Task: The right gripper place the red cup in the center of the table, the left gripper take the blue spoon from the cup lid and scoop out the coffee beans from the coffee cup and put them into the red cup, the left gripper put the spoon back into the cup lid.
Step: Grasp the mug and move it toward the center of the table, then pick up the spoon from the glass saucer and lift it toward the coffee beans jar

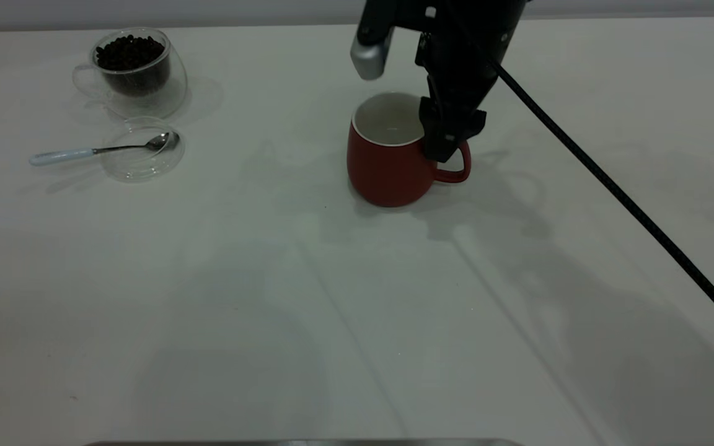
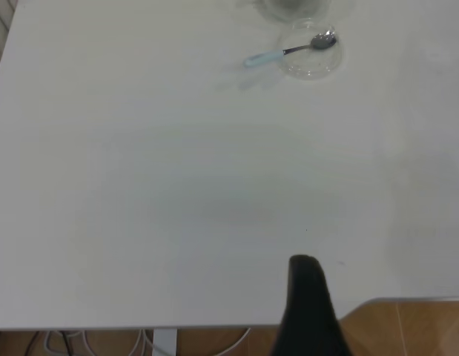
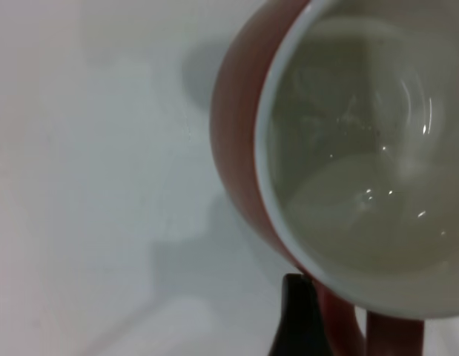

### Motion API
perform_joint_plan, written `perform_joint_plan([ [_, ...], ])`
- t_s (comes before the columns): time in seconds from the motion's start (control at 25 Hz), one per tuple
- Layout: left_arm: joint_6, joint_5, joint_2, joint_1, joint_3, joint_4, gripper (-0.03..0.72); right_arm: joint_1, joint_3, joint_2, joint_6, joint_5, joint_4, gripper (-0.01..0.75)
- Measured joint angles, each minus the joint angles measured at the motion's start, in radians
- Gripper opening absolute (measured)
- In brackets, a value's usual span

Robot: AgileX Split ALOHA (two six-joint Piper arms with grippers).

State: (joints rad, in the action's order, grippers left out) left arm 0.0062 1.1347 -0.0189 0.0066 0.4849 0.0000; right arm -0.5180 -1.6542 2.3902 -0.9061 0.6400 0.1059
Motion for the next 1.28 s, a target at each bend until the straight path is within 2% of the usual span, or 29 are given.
perform_joint_plan([
  [0.28, 0.002, 0.0, 0.0, 0.0, 0.0, 0.0, 0.595, 0.0, -0.082, -0.045, 0.161, 0.234, -0.093, 0.59],
  [0.68, 0.002, 0.0, 0.0, 0.0, 0.0, 0.0, 0.595, 0.0, -0.092, -0.397, 0.49, 0.56, -0.239, 0.596],
  [0.8, 0.002, 0.0, 0.0, 0.0, 0.0, 0.0, 0.595, 0.0, -0.091, -0.508, 0.551, 0.581, -0.25, 0.596],
  [1.08, 0.002, 0.0, 0.0, 0.0, 0.0, 0.0, 0.595, 0.0, -0.079, -0.782, 0.531, 0.594, -0.195, 0.596],
  [1.16, 0.002, 0.0, 0.0, 0.0, 0.0, 0.0, 0.595, 0.0, -0.029, -0.864, 0.522, 0.594, -0.177, 0.596],
  [1.28, 0.002, 0.0, 0.0, 0.0, 0.0, 0.0, 0.595, 0.0, 0.127, -1.022, 0.533, 0.594, -0.157, 0.596],
])
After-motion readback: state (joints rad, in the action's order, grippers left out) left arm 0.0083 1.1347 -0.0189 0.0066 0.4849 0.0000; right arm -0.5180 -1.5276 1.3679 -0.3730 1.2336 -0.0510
